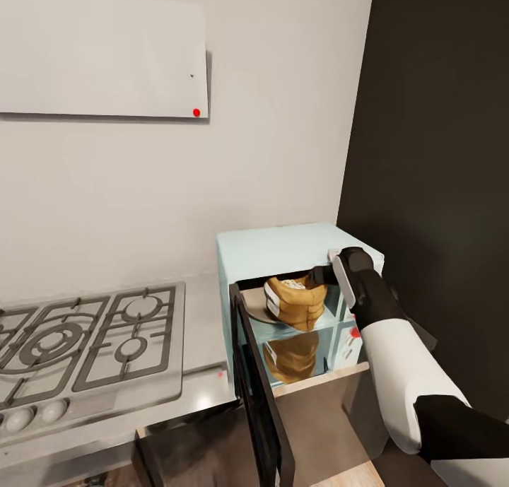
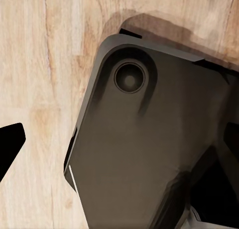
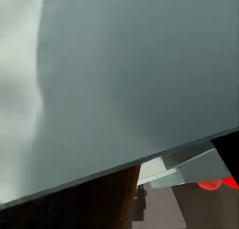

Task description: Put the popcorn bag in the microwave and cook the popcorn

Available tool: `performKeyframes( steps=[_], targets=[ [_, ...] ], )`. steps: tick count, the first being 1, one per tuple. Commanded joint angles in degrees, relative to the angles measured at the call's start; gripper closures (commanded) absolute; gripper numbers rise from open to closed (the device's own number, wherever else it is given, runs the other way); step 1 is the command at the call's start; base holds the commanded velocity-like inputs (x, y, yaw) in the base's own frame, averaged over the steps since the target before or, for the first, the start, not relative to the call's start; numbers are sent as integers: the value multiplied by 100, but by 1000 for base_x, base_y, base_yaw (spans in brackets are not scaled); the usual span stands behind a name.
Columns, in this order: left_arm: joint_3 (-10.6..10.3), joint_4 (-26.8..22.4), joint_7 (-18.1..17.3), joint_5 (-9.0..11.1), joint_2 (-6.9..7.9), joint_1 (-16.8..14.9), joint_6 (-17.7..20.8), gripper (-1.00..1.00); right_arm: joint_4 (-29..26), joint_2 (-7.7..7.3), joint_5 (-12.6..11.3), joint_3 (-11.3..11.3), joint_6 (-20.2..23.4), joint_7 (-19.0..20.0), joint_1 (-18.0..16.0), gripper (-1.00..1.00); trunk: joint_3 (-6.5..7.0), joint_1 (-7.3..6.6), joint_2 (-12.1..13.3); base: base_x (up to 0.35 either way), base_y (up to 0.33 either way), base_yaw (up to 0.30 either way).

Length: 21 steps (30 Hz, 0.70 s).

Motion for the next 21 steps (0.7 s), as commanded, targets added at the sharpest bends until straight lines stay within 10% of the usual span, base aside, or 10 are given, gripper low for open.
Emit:
performKeyframes(
  steps=[1, 21],
  targets=[
    [34, -9, 6, -3, -1, 3, -6, -100, -223, 0, 350, -13, 27, -34, -120, -100, -5, 0, -4, -88, 0, 0],
    [38, -6, 13, -3, -1, 4, -8, -100, -457, -2, 355, -21, 27, -4, -120, -100, -5, 0, -4, -201, 0, 0]
  ],
)
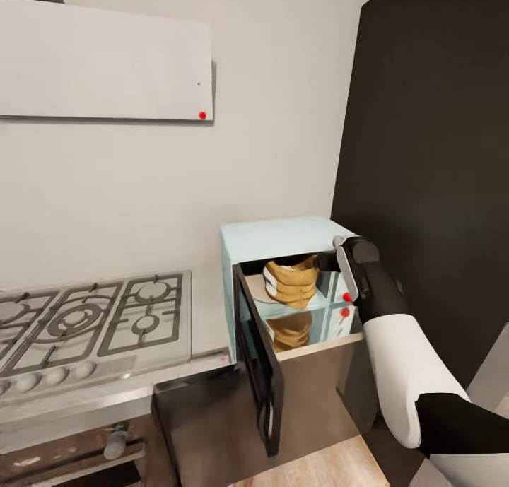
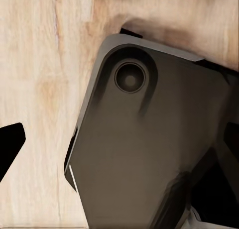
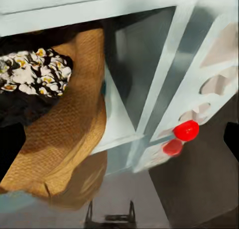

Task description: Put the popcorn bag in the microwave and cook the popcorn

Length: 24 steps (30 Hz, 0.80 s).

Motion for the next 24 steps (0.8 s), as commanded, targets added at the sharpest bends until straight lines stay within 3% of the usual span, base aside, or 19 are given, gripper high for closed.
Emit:
performKeyframes(
  steps=[1, 4, 9, 12, 16, 20, 24],
  targets=[
    [32, -9, 5, -4, -1, 1, -5, -100, -4, 6, 21, -13, 22, 7, -4, -100, -6, -3, -5, -334, 0, 0],
    [32, -8, 5, -4, -1, 0, -5, -100, -4, 2, 19, -13, 22, 42, -4, -100, -6, -3, -5, -308, 0, 0],
    [32, -9, 4, -4, -1, 1, -5, -100, 37, -22, 32, -13, 22, 421, -2, -100, -6, -3, -5, -68, 0, 0],
    [32, -9, 5, -4, -1, 2, -5, -100, -26, -37, 27, -10, 22, 524, 291, -100, -6, -3, -5, -1, 0, 0],
    [32, -9, 5, -4, -1, 2, -5, -100, -53, -78, 73, 14, 22, 988, 491, -100, -6, -3, -5, 0, 0, 0],
    [32, -10, 5, -4, -1, 2, -5, -100, -57, -157, 114, 28, -442, 1213, 864, -100, -6, -3, -5, 0, 0, 0],
    [32, -16, 5, -4, -1, 2, -5, -100, -57, -226, 117, 31, -877, 1249, 1024, -100, -6, -3, -5, 0, 0, 0]
  ],
)
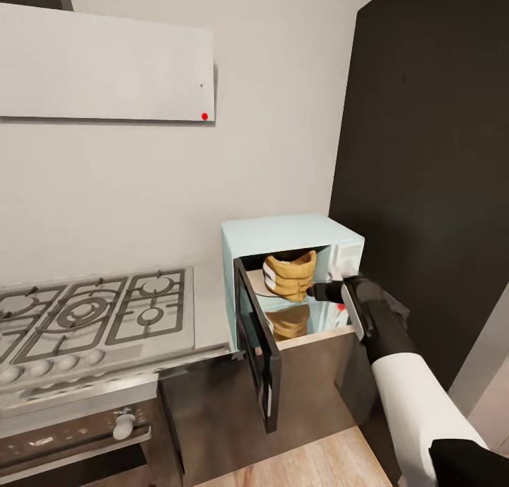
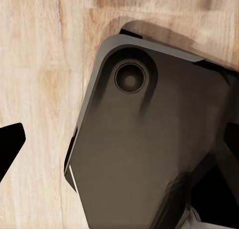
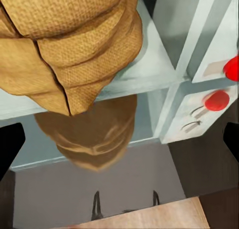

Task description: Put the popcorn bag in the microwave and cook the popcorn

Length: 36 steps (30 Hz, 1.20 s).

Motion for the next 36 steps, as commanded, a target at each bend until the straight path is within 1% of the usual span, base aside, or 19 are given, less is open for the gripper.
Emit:
performKeyframes(
  steps=[1, 6, 9, 11, 13, 17, 18, 20, 22, 28, 36],
  targets=[
    [32, -9, 5, -4, -1, 1, -5, -100, -6, 3, 38, -15, -117, 50, 37, -100, -6, 1, -4, 0, 0, 0],
    [32, -8, 5, -4, -1, 0, -5, -100, 6, 0, 20, -14, -1122, 54, 420, -100, -6, 1, -4, 0, 0, 0],
    [32, -10, 8, -4, -1, 1, -6, -100, 11, 0, 17, -15, -1590, 61, 489, -100, -6, 1, -4, 0, 0, 0],
    [36, -8, 10, -4, -1, 1, -6, -100, -1, -2, 27, -15, -1767, 74, 500, -100, -6, 1, -4, 0, 0, 0],
    [34, -9, 13, -4, -1, 0, -5, -100, -9, 0, 26, -15, -2055, 171, 505, -100, -6, 1, -4, 0, 0, 0],
    [37, -9, 14, -4, -1, 0, -5, -100, 25, 53, 12, -8, -2668, 666, 521, -100, -6, 1, -4, 0, 0, 0],
    [34, -10, 14, -4, -1, 0, -5, -100, 54, 66, 6, -7, -2835, 733, 547, -100, -6, 1, -4, 0, 0, 0],
    [33, -10, 12, -4, -1, 1, -5, -100, 76, 70, 12, 22, -2990, 789, 606, -100, -6, 1, -4, 0, 0, 0],
    [32, -10, 10, -4, -1, 4, -7, -100, 97, 72, 4, 101, -3099, 901, 663, -100, -6, 1, -4, 0, 0, 0],
    [32, -10, 7, -4, -1, 1, -8, -100, 129, 46, 1, 133, -3136, 1192, 682, -100, -6, 1, -4, 0, 0, 0],
    [32, -10, 5, -4, -1, 0, -9, -100, 135, 14, 9, 135, -3124, 1241, 683, -100, -6, 1, -4, 0, 0, 0]
  ],
)
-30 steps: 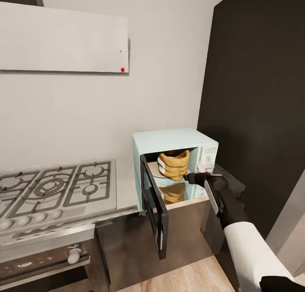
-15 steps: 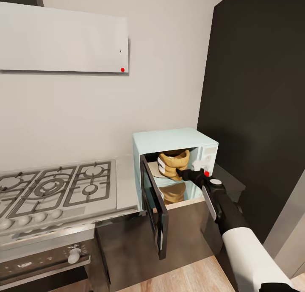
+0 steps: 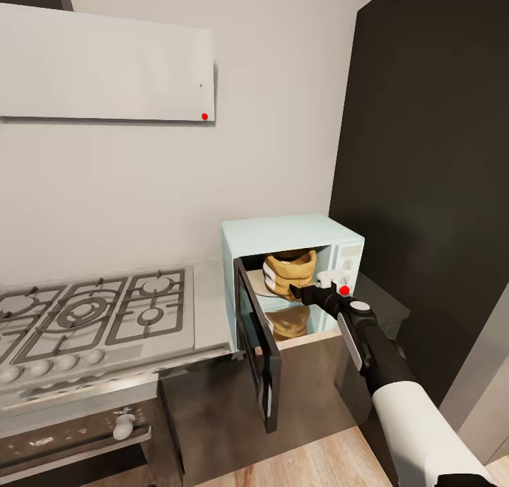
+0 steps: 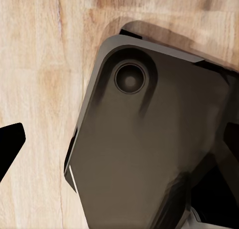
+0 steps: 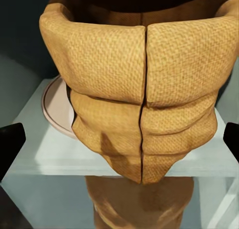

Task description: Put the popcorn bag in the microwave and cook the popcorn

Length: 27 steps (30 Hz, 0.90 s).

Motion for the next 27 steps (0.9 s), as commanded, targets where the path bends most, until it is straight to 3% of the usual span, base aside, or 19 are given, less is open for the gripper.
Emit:
performKeyframes(
  steps=[1, 27],
  targets=[
    [32, -8, 5, -4, -1, 2, -5, -100, -8, 0, 34, -7, 29, 27, -3, -100, -6, 1, -4, 0, 0, 0],
    [32, -8, 10, -4, -1, 2, -3, -100, -27, -12, 86, -20, 129, -33, -3, -100, -6, 1, -4, 13, 0, 31]
  ],
)
